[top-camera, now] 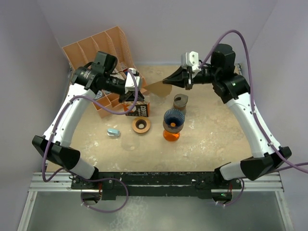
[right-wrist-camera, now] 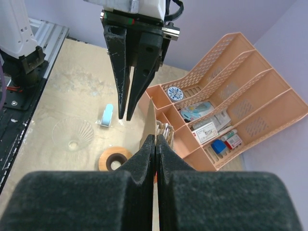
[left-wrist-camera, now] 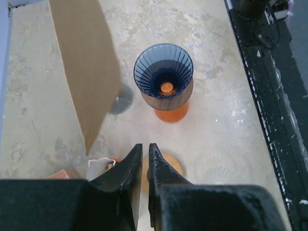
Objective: Place the coffee filter in the dripper
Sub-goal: Pick up the coffee filter from the coffee filter holder.
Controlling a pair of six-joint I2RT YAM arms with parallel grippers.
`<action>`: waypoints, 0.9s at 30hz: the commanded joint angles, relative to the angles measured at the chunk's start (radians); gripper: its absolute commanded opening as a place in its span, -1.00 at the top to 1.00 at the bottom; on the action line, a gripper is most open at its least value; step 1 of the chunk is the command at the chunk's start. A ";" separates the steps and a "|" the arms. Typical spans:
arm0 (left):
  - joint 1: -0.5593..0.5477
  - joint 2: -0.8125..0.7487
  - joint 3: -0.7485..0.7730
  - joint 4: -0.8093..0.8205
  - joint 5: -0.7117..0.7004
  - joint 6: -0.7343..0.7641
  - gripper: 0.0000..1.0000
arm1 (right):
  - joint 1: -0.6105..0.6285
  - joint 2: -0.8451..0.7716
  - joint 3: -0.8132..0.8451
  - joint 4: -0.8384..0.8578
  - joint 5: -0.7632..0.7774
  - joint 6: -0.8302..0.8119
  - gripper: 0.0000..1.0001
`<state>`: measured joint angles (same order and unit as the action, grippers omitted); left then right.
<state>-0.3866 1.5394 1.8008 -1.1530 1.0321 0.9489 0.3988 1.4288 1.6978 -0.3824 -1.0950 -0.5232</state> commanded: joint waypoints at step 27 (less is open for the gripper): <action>-0.047 0.002 0.050 0.345 -0.006 -0.503 -0.04 | -0.004 -0.079 -0.038 0.088 -0.046 0.062 1.00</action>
<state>-0.4046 1.5639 1.8629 -0.9577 1.0142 0.6678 0.3981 1.3304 1.6154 -0.3519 -1.1133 -0.5117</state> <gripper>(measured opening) 0.566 0.005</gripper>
